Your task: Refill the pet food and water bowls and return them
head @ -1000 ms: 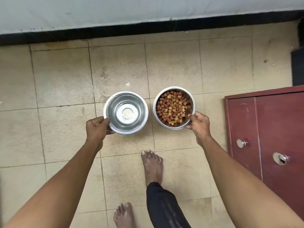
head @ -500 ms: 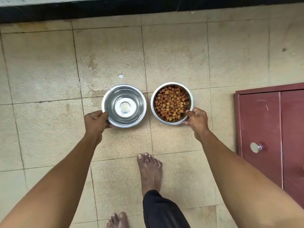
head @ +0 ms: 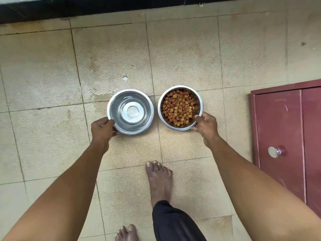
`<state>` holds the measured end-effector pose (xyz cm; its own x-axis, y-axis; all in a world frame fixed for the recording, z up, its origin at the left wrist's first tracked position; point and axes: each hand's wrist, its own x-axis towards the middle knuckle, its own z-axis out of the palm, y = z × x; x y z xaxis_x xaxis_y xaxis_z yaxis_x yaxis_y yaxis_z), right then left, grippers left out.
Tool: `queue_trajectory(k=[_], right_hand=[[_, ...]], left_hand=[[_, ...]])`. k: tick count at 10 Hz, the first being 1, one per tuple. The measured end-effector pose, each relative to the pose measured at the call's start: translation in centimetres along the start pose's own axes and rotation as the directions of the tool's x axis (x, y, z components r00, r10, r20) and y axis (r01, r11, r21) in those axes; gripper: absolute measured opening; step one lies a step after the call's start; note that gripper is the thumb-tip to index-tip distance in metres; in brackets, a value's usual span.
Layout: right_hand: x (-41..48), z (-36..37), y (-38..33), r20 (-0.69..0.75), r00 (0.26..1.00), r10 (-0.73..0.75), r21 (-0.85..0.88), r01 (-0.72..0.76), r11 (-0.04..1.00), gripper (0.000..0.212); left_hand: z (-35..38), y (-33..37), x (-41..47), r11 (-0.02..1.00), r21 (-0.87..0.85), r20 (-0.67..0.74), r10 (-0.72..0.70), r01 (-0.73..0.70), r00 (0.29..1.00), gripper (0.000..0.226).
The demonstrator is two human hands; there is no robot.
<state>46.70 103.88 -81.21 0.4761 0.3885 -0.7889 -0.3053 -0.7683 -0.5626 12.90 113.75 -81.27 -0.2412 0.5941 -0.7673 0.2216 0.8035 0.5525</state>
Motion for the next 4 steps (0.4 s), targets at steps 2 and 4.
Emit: queue_trajectory(k=[2, 4], right_hand=[[-0.7, 0.1, -0.4, -0.037, 0.997, 0.061, -0.005, -0.062, 0.998, 0.011], [-2.3, -0.4, -1.5, -0.160, 0.984, 0.073, -0.125, -0.093, 0.988, 0.012]], left_hand=[[-0.2, 0.0, 0.1, 1.000, 0.010, -0.005, -0.017, 0.017, 1.000, 0.012], [-1.2, 1.9, -1.5, 0.928, 0.370, -0.188, 0.121, -0.044, 0.975, 0.049]])
